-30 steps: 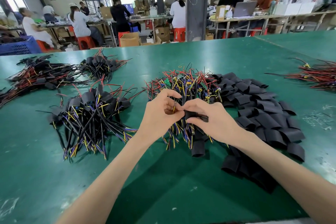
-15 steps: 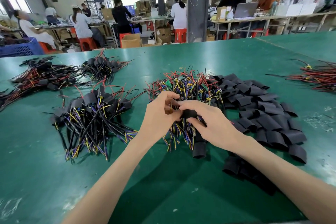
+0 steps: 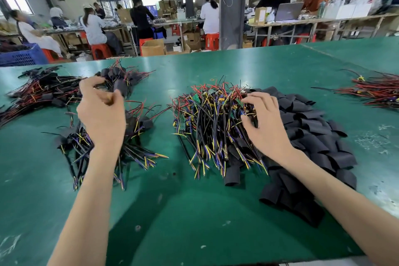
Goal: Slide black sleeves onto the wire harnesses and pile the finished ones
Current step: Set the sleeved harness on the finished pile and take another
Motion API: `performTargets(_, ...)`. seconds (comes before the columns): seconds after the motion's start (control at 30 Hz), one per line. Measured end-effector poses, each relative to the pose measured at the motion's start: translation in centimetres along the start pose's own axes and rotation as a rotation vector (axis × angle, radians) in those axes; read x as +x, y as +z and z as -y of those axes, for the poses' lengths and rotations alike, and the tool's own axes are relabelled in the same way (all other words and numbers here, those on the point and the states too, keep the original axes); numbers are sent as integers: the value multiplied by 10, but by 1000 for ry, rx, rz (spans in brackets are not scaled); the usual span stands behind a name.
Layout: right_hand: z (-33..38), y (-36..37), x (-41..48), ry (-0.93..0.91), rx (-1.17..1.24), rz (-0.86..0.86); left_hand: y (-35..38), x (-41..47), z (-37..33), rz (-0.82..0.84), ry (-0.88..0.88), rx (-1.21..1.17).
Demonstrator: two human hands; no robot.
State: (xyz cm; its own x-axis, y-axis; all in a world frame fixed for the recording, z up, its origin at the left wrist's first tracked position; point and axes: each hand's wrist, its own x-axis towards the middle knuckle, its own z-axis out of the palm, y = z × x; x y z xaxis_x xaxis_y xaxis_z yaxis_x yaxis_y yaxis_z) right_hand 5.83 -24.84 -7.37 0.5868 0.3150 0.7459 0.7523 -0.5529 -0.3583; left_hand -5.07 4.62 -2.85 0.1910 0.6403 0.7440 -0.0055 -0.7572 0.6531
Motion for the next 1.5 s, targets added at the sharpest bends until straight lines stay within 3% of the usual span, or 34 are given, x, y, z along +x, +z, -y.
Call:
performTargets(0.1, -8, -1, 2, 88, -64, -24, -2, 3, 30, 66, -153, 337)
performTargets(0.2, -18, -4, 5, 205, -113, -39, -2, 1, 44, 191, -226, 468)
performTargets(0.3, -32, -9, 10, 331, -157, -33, 0, -2, 43, 180, -188, 534)
performTargets(0.43, -47, -11, 11, 435, -224, 77, 3, -4, 40, 223, -124, 485)
performTargets(0.53, -53, -9, 11, 361, -213, 235, 5, -5, 40, 316, -156, 467)
performTargets(0.7, -52, 7, 3, 229, -166, 579, 12, -15, 22, 162, -26, 458)
performTargets(0.83, -52, 9, 1, 262, -165, 586, 26, -30, -5, 231, 181, 271)
performTargets(0.97, -44, -2, 5, 190, -169, 498, 45, -64, -28, 470, 266, 143)
performTargets(1.03, -27, -11, 8, 111, 54, 427, 53, -81, -32, 597, 240, 121)
performTargets(1.1, -9, -19, 10, 86, 282, 543, 59, -94, -33, 697, 180, 82)
performTargets(1.23, 1, -17, 5, 92, 172, 853, 65, -105, -30, 766, 50, -22)
performTargets(1.5, -13, -14, 4, 181, 134, 885, 88, -83, -30, 664, -176, -100)
